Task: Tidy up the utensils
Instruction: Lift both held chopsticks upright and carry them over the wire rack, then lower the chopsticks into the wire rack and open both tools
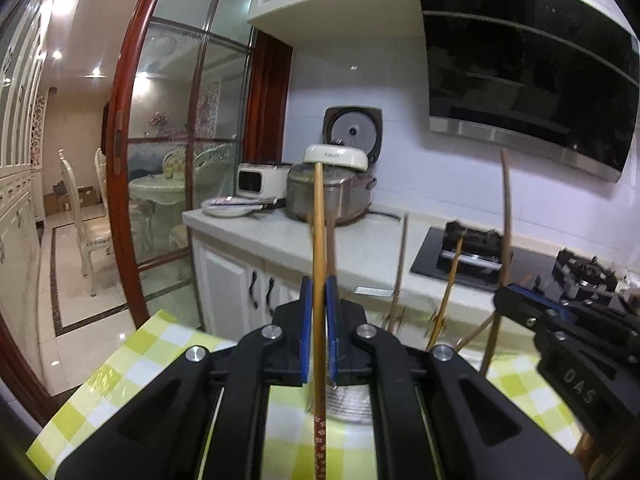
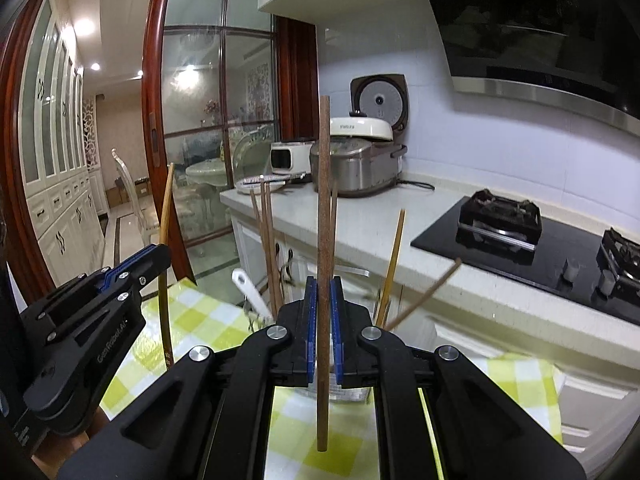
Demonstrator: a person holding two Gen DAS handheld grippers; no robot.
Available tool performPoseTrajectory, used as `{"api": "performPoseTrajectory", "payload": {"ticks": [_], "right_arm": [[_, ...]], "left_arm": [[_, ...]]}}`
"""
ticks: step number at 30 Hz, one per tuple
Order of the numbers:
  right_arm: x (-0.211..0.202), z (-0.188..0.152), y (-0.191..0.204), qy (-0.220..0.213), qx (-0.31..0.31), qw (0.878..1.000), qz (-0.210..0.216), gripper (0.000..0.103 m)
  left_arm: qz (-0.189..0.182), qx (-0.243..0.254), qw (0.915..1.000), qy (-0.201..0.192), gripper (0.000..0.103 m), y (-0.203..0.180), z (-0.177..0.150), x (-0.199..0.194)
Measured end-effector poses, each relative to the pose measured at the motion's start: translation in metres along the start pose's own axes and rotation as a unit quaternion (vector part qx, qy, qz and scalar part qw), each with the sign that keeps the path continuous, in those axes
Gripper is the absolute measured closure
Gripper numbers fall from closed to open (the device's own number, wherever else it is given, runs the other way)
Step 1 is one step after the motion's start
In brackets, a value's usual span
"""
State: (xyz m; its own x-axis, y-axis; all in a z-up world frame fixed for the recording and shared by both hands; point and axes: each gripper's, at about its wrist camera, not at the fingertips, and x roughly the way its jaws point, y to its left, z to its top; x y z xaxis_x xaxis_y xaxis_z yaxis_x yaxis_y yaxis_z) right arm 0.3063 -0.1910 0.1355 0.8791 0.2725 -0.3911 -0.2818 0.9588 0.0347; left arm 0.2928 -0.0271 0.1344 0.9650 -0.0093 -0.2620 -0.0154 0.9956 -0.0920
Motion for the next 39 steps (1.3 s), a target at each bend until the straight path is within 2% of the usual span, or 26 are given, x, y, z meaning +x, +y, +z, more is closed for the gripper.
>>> {"api": "performPoseTrajectory", "payload": {"ticks": [12, 19, 30, 39], "right_arm": [[0.006, 0.061, -0.014, -0.039, 0.008, 0.999, 0.005, 0.095], [0.018, 0.083, -0.024, -0.055, 0.016, 0.998, -0.003, 0.095], [0.057, 0.083, -0.037, -0.051, 0.026, 0.998, -0.002, 0.095], [0.077, 0.072, -0.039, -0.059, 0.026, 0.998, -0.011, 0.095]], "left_arm": [[-0.037, -0.009, 0.9978, -0.054, 0.096, -0.016, 0.057, 0.007], [-0.058, -0.013, 0.995, -0.08, 0.096, -0.026, 0.073, 0.027], [-0.085, -0.035, 0.9929, -0.075, 0.096, -0.018, 0.057, 0.087], [-0.077, -0.029, 0.9929, -0.087, 0.096, -0.016, 0.042, 0.107]]}}
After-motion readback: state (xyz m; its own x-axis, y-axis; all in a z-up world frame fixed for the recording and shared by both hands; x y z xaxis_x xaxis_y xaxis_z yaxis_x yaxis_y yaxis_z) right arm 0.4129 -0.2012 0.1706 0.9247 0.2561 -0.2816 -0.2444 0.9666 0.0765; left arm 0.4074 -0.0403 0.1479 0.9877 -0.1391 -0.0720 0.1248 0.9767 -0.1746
